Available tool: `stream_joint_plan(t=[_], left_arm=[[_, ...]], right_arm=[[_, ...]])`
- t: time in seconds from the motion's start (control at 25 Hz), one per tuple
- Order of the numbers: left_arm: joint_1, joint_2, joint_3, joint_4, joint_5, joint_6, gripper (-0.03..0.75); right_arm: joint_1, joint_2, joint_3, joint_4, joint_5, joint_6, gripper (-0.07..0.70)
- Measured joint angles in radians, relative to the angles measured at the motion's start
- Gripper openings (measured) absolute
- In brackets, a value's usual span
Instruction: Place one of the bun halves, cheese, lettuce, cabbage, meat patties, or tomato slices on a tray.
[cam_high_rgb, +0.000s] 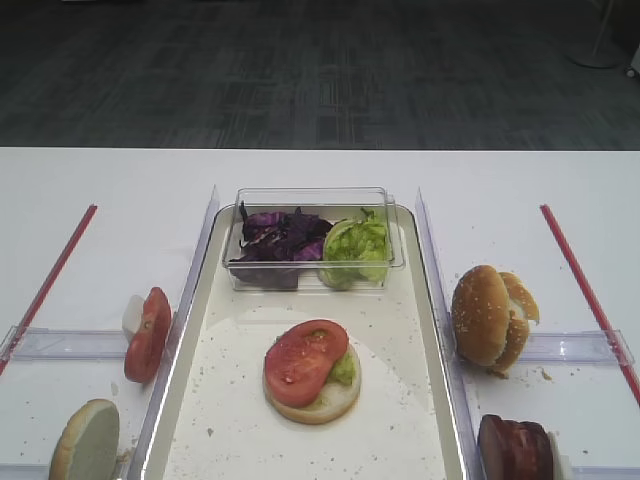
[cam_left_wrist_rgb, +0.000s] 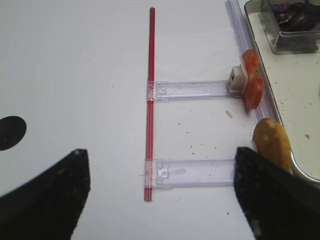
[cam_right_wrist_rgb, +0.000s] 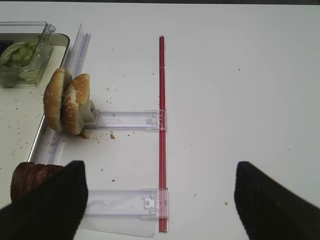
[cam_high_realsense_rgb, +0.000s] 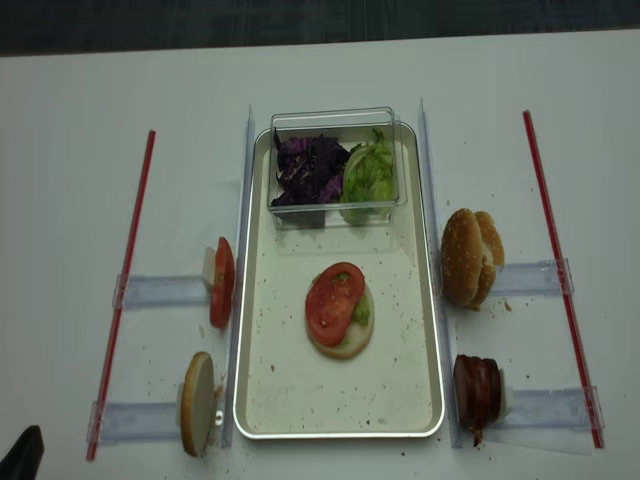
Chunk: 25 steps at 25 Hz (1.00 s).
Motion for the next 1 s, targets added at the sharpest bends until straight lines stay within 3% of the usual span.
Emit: stream_joint_plan(t=[1.0], left_arm=[[0.0,0.0,0.0,0.0,-0.002,0.0,0.545]], right_arm=[[0.0,0.0,0.0,0.0,0.0,0.0,0.615]])
